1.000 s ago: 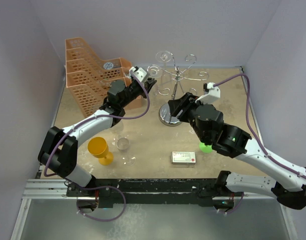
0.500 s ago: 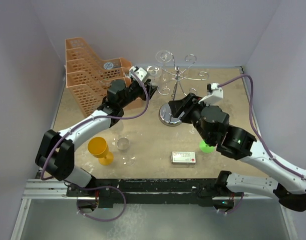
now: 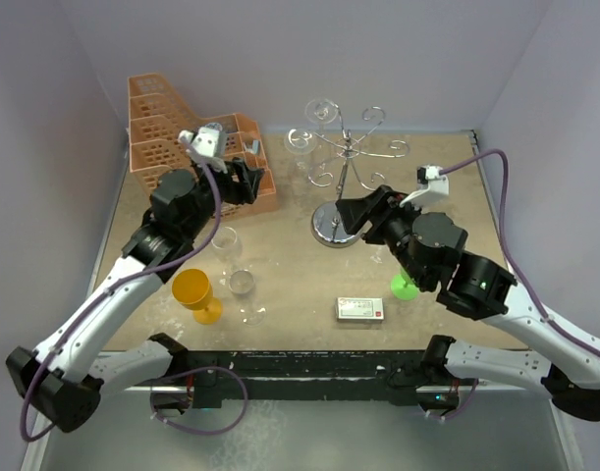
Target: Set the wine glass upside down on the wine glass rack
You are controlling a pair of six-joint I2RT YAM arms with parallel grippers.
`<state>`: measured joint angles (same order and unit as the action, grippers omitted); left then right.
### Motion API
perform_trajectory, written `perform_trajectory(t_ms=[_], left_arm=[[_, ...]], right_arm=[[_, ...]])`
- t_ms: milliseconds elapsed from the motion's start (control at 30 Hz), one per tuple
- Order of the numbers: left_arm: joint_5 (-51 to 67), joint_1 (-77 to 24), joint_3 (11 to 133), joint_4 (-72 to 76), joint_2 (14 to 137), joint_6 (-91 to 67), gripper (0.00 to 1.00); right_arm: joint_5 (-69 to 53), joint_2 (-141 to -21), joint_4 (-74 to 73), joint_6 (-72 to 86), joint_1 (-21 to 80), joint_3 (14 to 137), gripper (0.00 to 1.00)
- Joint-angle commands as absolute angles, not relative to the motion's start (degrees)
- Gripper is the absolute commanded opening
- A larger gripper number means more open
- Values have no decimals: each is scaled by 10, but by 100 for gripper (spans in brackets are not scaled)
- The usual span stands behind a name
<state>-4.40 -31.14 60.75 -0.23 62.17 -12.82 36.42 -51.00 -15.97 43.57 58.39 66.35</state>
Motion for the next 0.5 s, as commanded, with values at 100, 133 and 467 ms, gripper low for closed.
perform_trajectory(t_ms=[100,133,467], left_arm=[[-157,-311,654,-273,540,-236,67],[-154,-311,654,-303,534,-242,67],[-149,-311,624,-469,521,-287,41]], right_arm=[[348,-504,-140,413,583,646,67],[348,-502,-139,415,583,640,68],[323,-534,-114,443,583,613,68]])
